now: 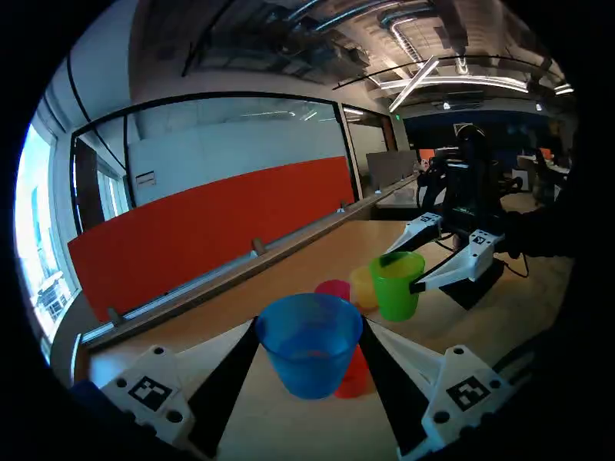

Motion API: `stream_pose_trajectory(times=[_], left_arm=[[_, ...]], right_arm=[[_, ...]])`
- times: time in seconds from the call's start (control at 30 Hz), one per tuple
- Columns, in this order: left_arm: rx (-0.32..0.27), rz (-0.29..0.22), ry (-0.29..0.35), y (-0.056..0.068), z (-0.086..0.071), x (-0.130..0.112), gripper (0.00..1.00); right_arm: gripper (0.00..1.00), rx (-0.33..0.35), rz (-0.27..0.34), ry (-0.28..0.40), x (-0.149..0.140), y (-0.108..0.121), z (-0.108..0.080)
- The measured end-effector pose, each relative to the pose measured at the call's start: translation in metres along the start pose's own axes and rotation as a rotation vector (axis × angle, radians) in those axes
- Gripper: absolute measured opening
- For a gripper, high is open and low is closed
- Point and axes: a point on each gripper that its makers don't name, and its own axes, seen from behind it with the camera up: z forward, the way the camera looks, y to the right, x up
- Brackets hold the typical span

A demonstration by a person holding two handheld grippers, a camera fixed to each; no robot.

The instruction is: Pour water

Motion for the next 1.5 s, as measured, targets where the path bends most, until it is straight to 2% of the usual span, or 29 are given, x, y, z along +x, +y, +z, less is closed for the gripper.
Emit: stream_pose_trajectory(times=[0.47,0.87,1.5], left_arm=[[-0.005,0.104,0.011,0.013,0.005,0.008,0.88],[0.006,0.204,0.022,0.014,0.004,0.012,0.88],[0.038,0.334,0.023,0.019,0.002,0.017,0.88]], right_arm=[[0.94,0.072,-0.022,-0.028,-0.008,-0.024,0.006],[0.94,0.113,-0.031,-0.042,-0.012,-0.040,0.013],[0.94,0.161,-0.026,-0.038,-0.014,-0.061,0.016]])
